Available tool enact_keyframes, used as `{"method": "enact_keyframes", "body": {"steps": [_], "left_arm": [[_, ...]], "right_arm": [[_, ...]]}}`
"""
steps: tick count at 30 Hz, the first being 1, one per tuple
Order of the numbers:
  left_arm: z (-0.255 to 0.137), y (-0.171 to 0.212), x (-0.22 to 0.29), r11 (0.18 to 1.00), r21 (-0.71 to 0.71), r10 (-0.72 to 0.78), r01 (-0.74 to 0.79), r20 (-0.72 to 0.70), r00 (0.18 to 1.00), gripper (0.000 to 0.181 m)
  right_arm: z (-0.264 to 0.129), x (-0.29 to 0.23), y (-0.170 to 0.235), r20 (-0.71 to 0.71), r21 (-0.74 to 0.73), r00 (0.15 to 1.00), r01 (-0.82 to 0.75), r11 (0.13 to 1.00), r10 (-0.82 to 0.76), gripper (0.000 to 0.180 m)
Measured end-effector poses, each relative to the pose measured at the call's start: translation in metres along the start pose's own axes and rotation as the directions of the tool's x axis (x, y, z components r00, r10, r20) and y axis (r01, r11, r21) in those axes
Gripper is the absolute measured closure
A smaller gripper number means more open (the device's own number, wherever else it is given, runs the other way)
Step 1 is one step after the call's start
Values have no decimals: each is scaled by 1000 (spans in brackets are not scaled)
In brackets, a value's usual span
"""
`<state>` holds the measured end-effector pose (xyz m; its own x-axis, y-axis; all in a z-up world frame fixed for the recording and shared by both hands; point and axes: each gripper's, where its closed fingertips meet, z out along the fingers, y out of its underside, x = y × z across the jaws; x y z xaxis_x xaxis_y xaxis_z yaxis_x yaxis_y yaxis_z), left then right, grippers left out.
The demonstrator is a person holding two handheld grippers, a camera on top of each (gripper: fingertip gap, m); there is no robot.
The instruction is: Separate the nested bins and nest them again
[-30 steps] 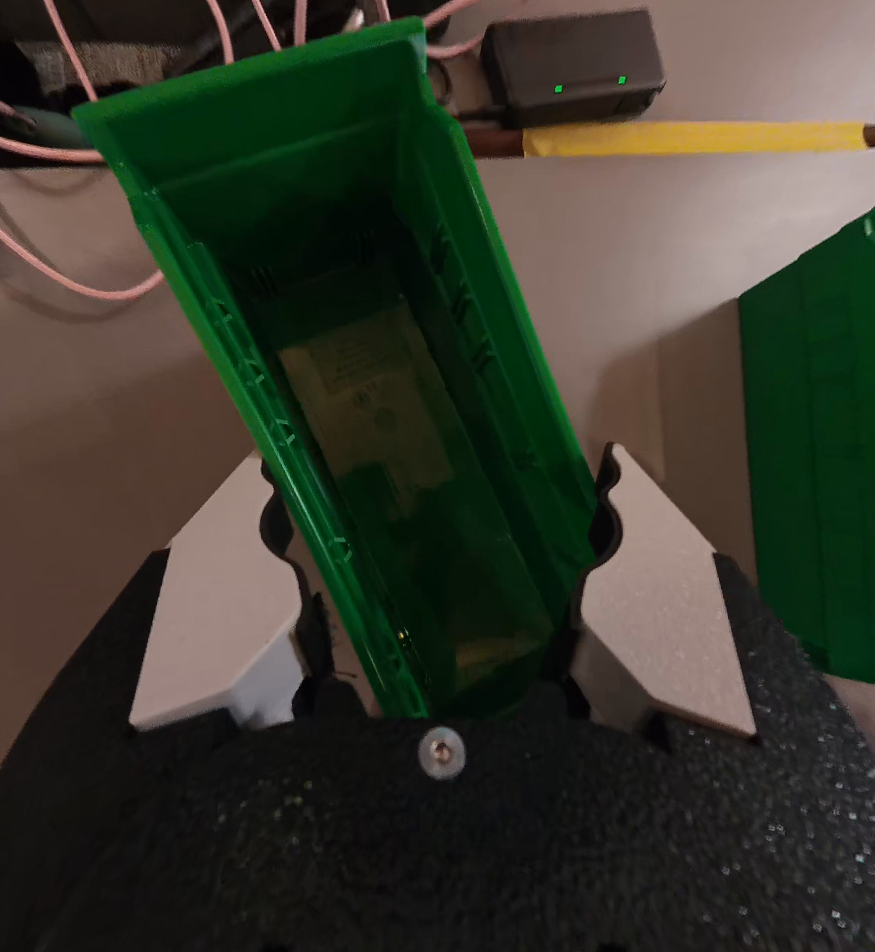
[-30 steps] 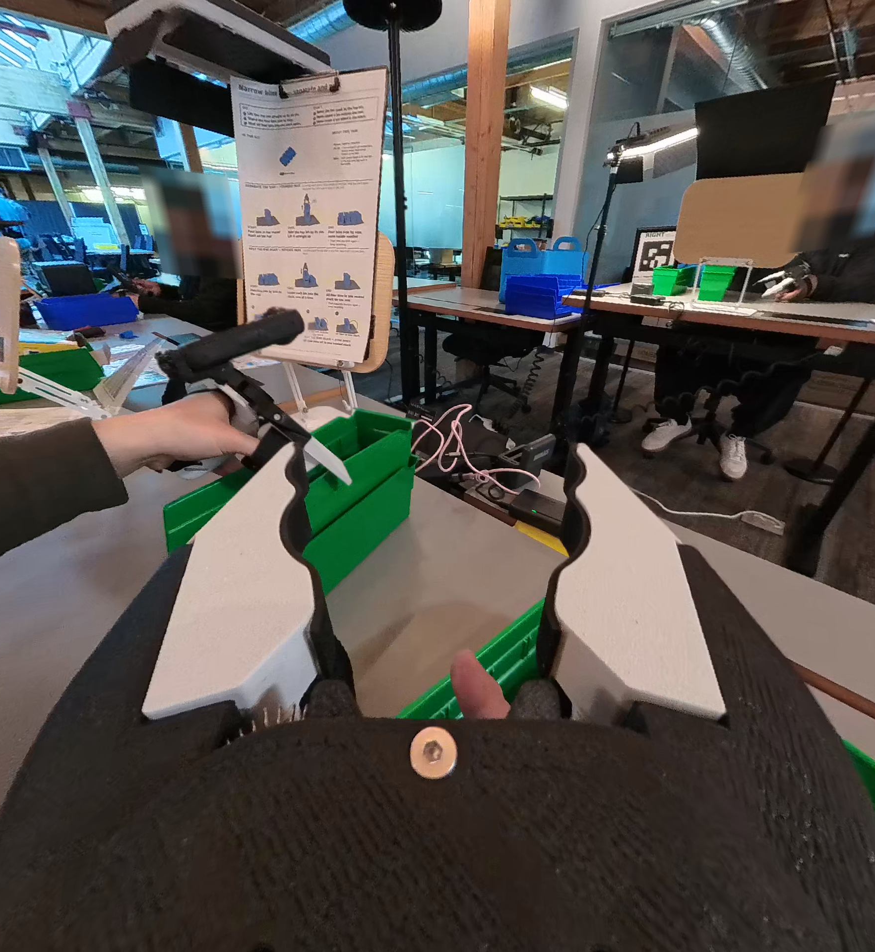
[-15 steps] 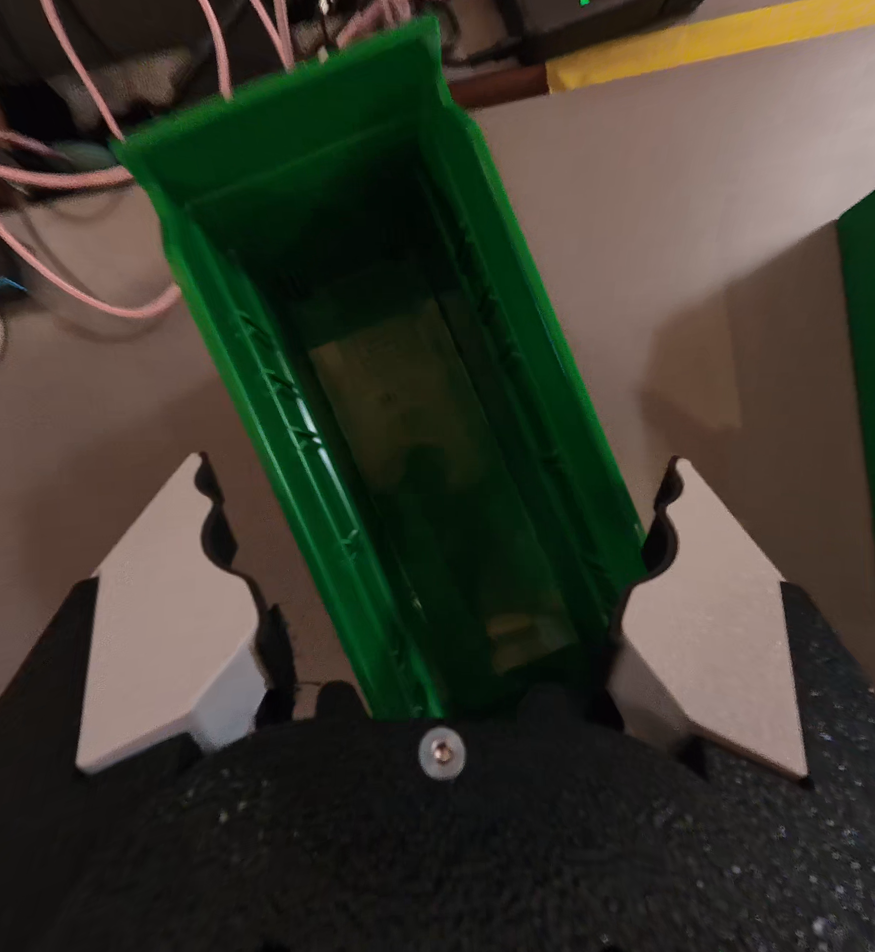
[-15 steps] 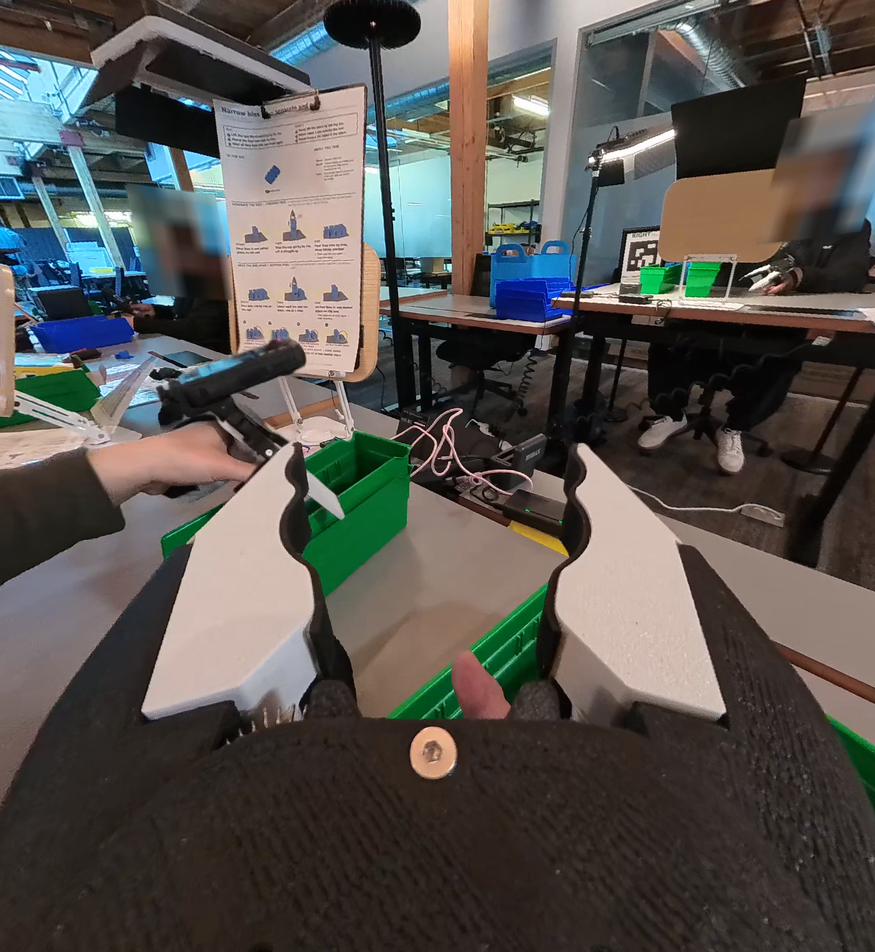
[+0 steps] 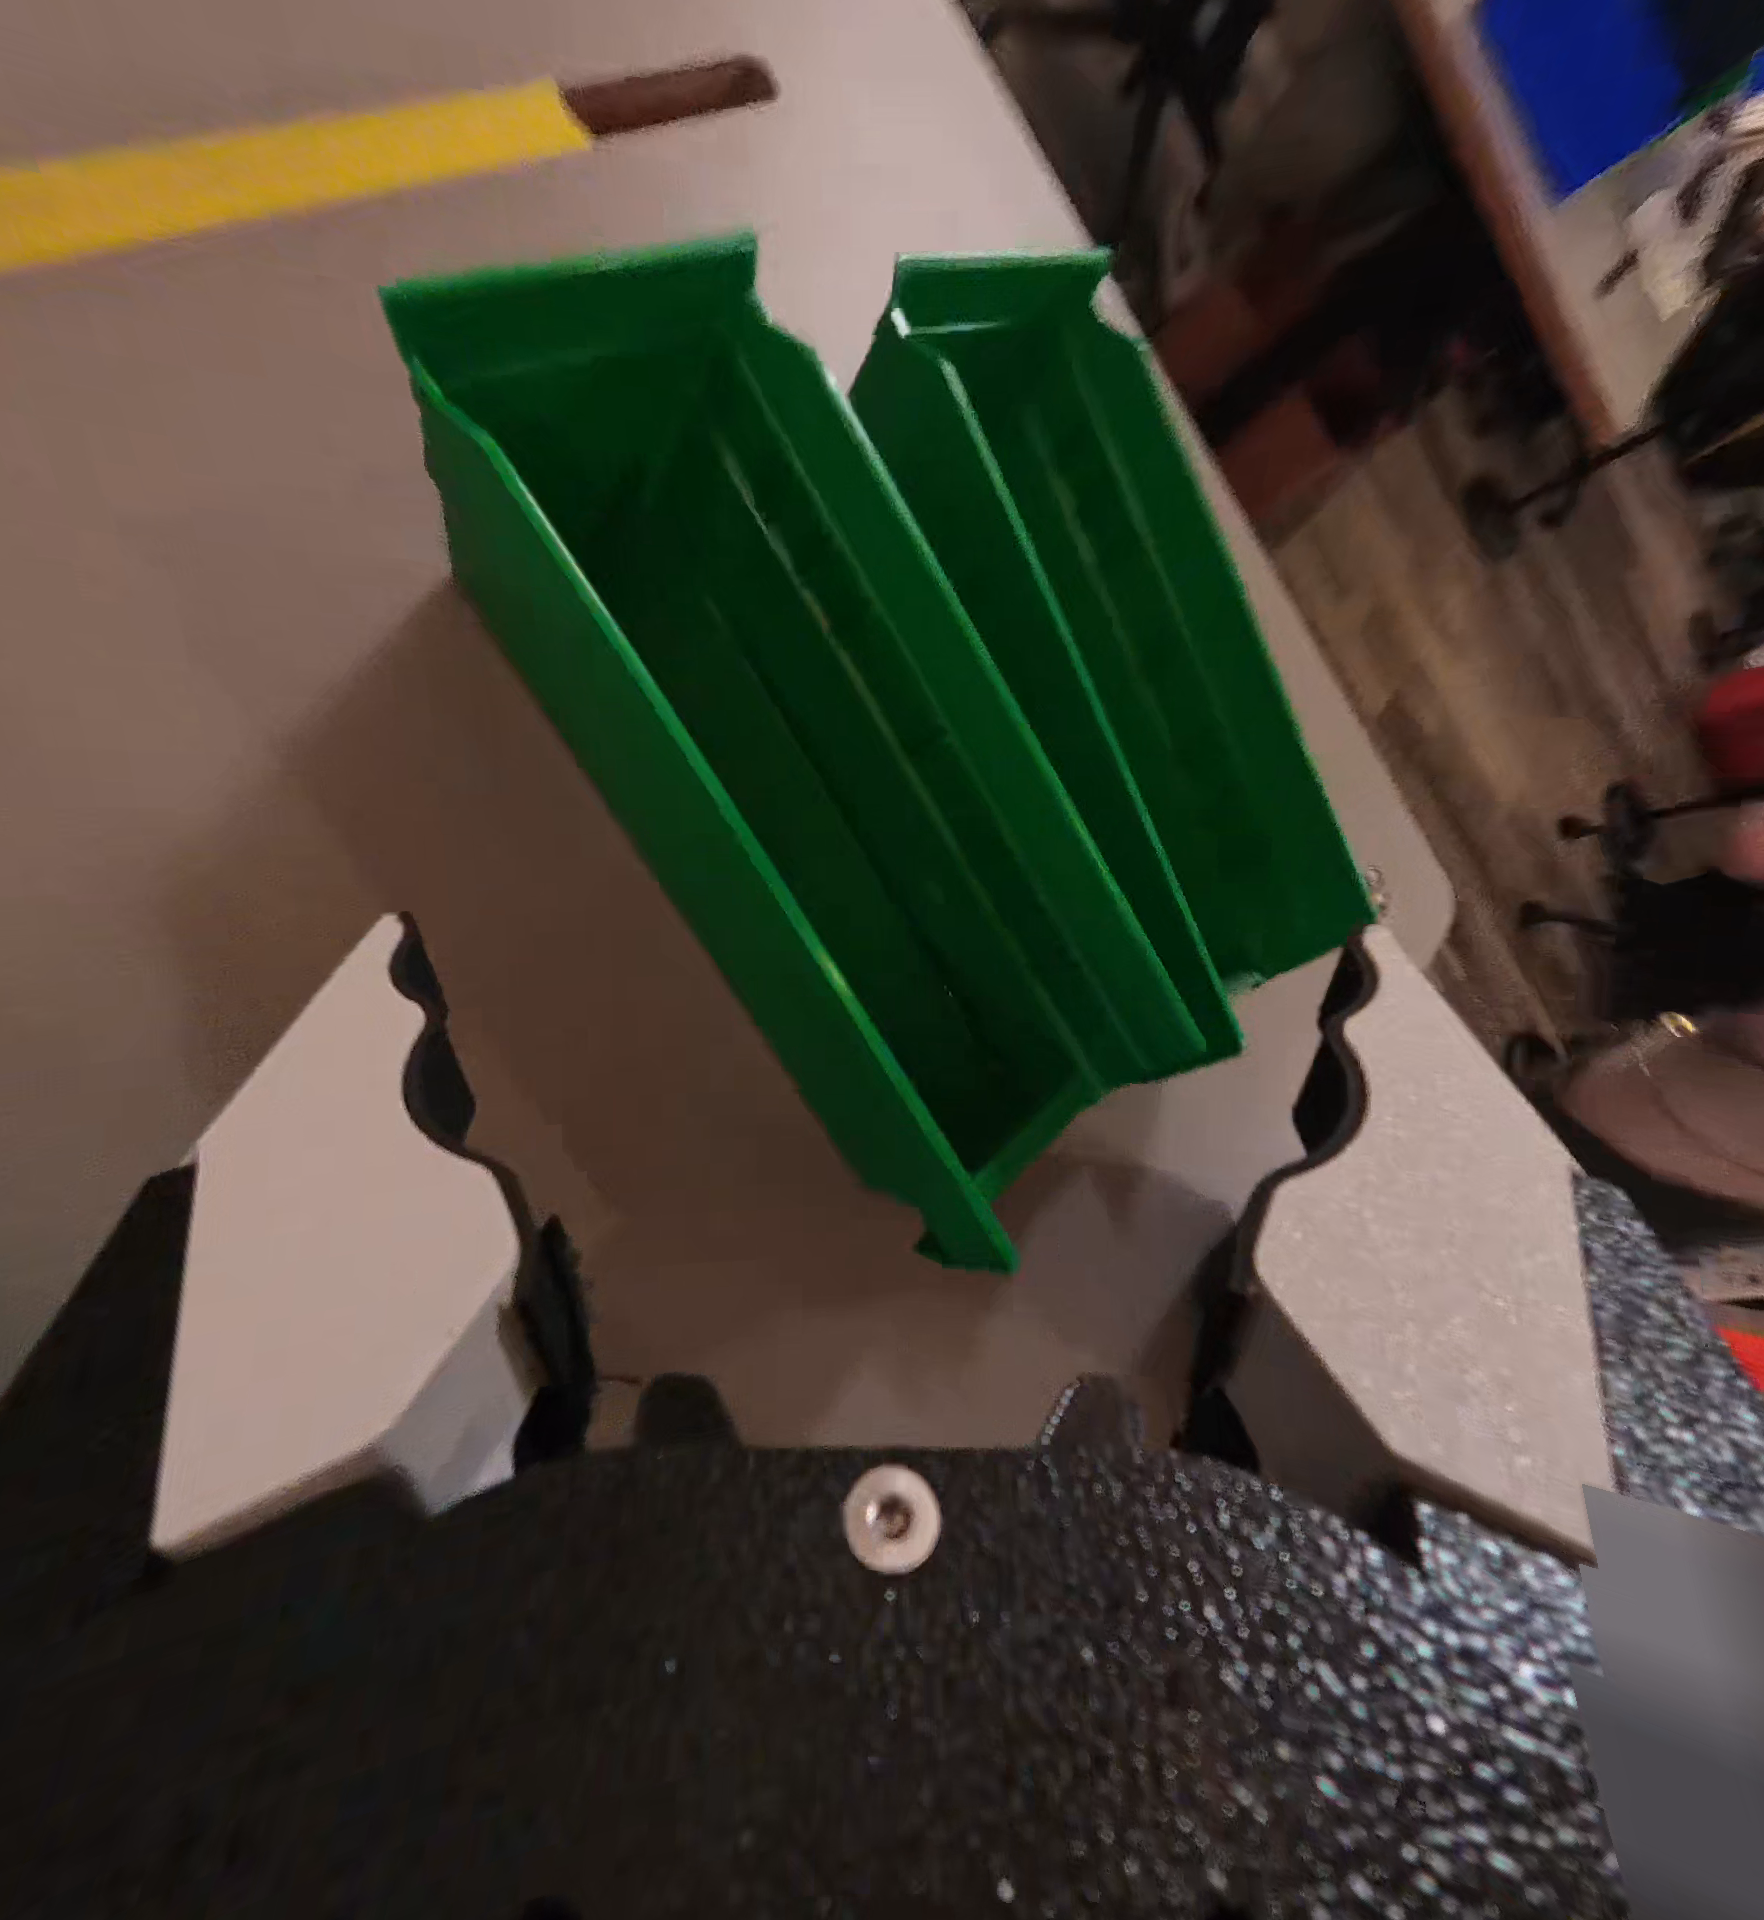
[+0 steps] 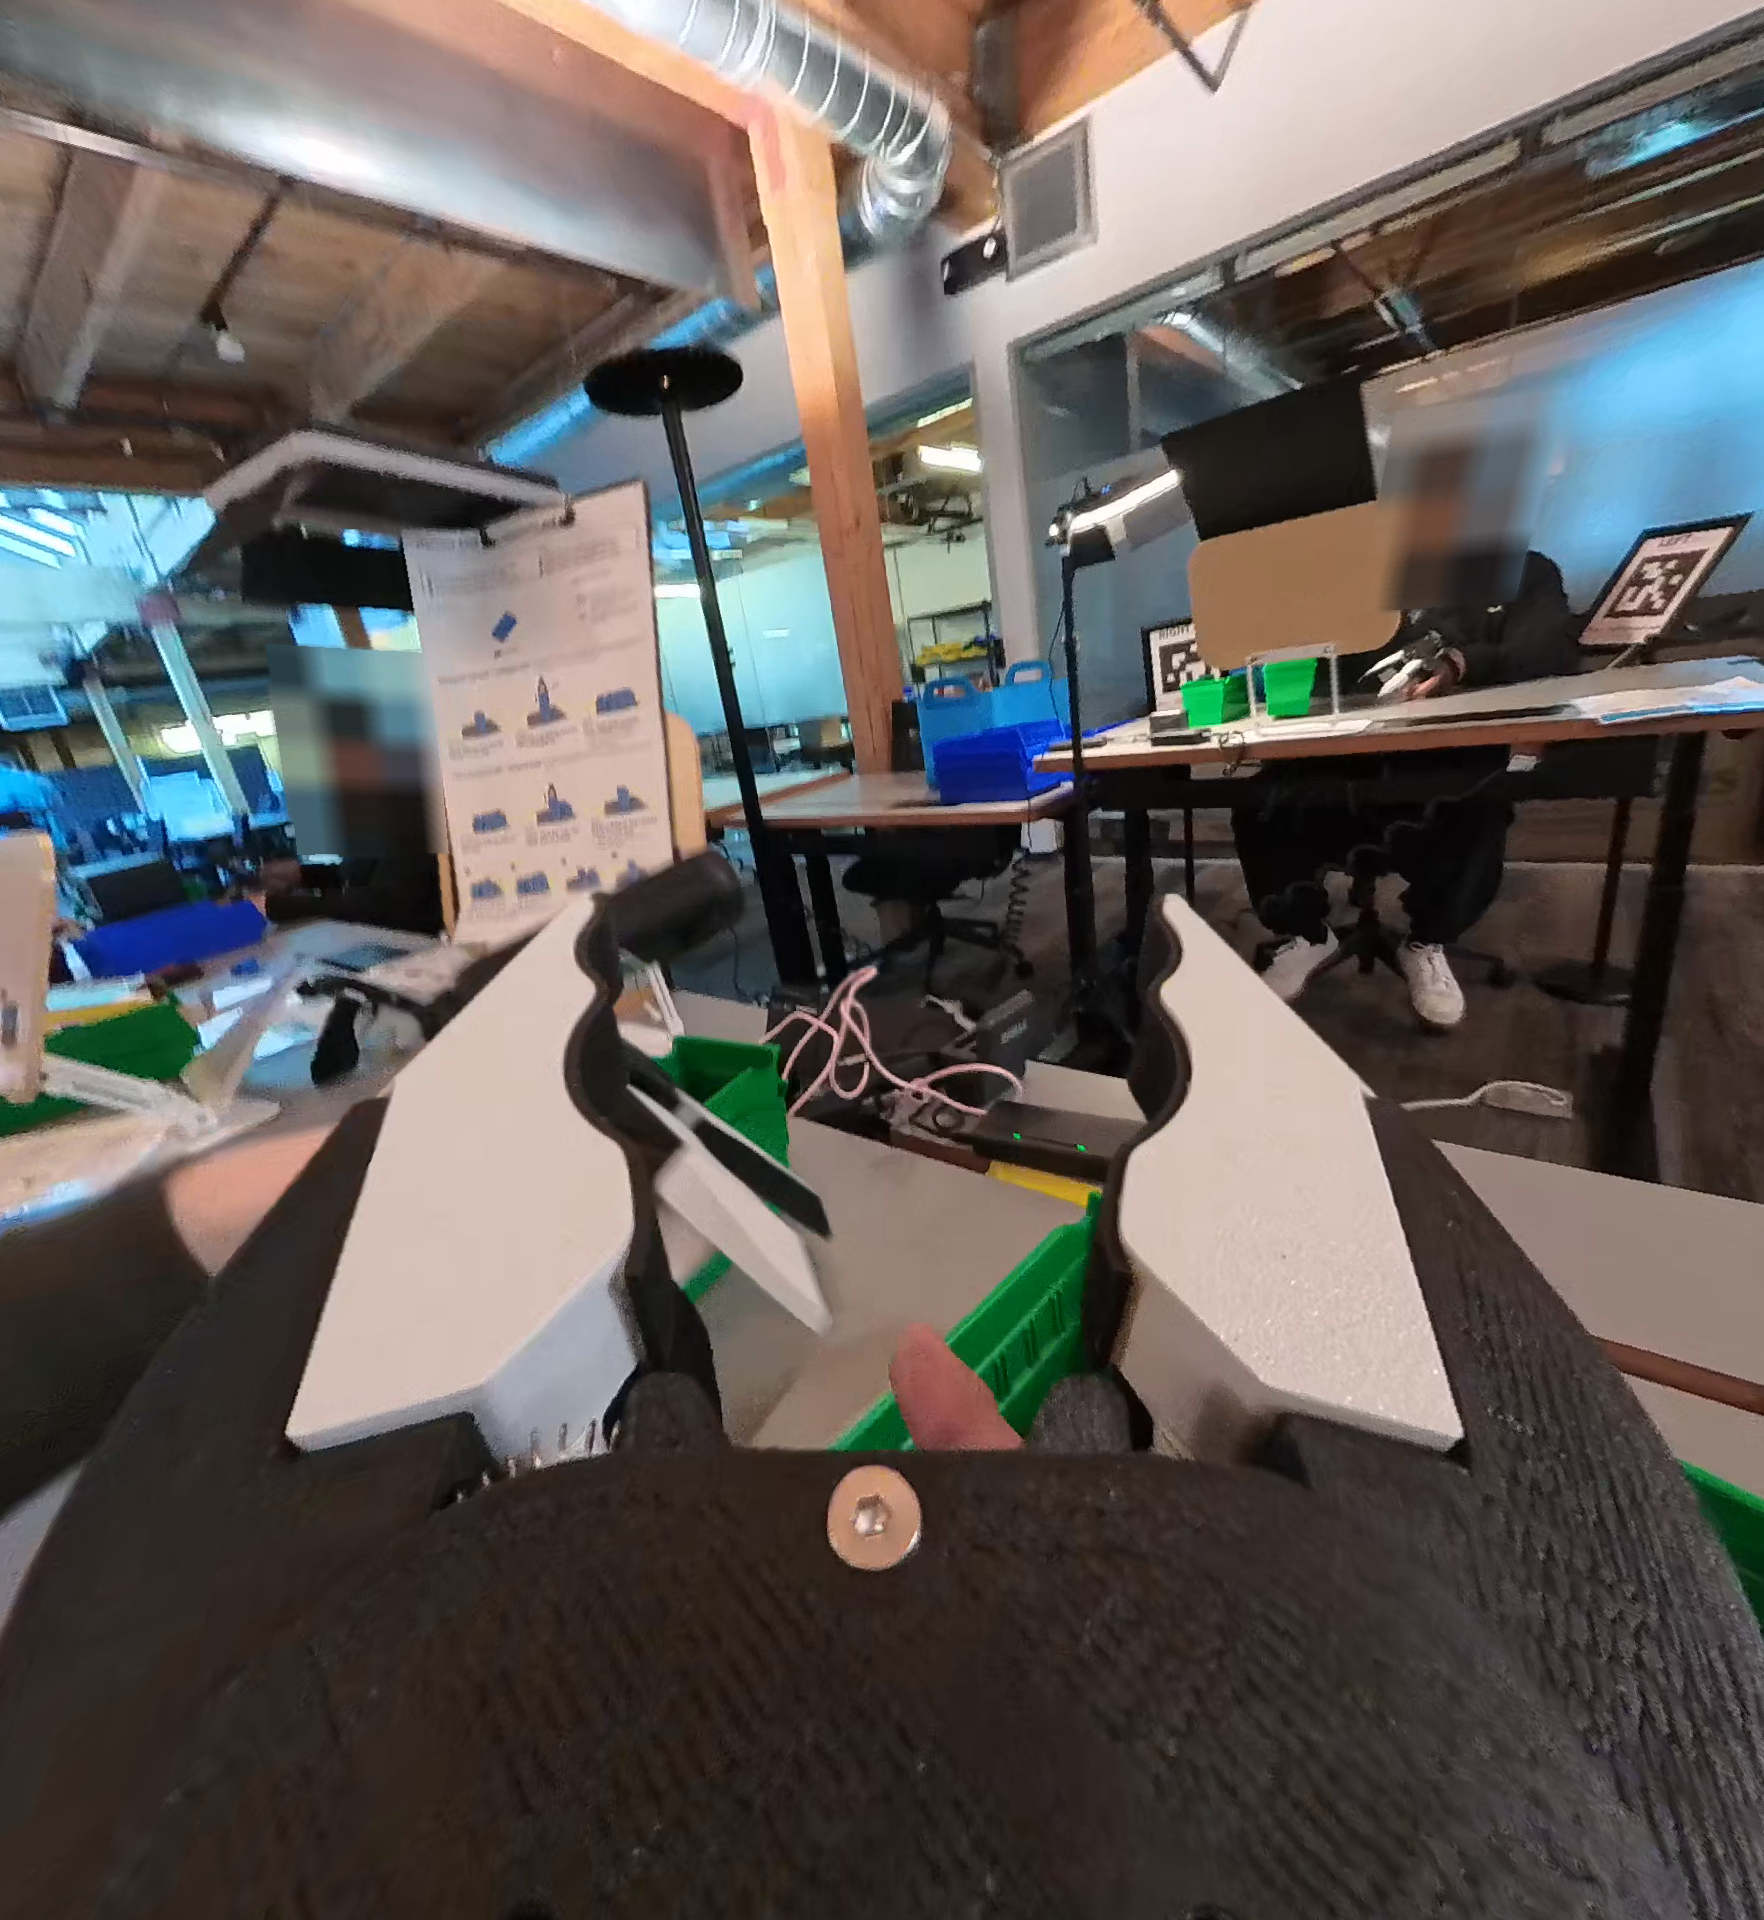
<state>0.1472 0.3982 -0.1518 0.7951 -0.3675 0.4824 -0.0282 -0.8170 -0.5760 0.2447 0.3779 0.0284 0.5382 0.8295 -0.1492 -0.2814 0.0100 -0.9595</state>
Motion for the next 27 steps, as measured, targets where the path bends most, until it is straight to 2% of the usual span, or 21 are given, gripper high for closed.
{"method": "enact_keyframes", "body": {"steps": [3, 7, 11, 16, 19, 24, 27], "left_arm": [[42, 1, 10, 994, -81, -71, 75, 58, 996, 21], [79, 14, 1, 973, -219, -13, 70, 250, 968, 21], [101, 11, 9, 971, -222, -30, 95, 277, 960, 22], [109, 21, -3, 943, -311, 21, 117, 405, 914, 22], [109, 22, -2, 935, -328, 8, 136, 403, 915, 24], [105, 24, -3, 928, -330, -41, 173, 372, 927, 37], [103, 7, -3, 957, -234, -84, 171, 342, 936, 40]], "right_arm": [[-8, 11, -10, -7, 63, 998, -64, 996, 65, 80], [-16, 16, -16, 15, 92, 994, -111, 989, 110, 80], [-18, 15, -19, 34, 114, 991, -132, 985, 129, 80], [-12, 8, -15, 62, 87, 990, -134, 987, 128, 80], [-11, 5, -14, 73, 83, 989, -132, 988, 126, 80], [-13, 6, -13, 78, 78, 988, -141, 987, 135, 80], [-16, 11, -16, 71, 100, 986, -154, 983, 148, 80]]}}
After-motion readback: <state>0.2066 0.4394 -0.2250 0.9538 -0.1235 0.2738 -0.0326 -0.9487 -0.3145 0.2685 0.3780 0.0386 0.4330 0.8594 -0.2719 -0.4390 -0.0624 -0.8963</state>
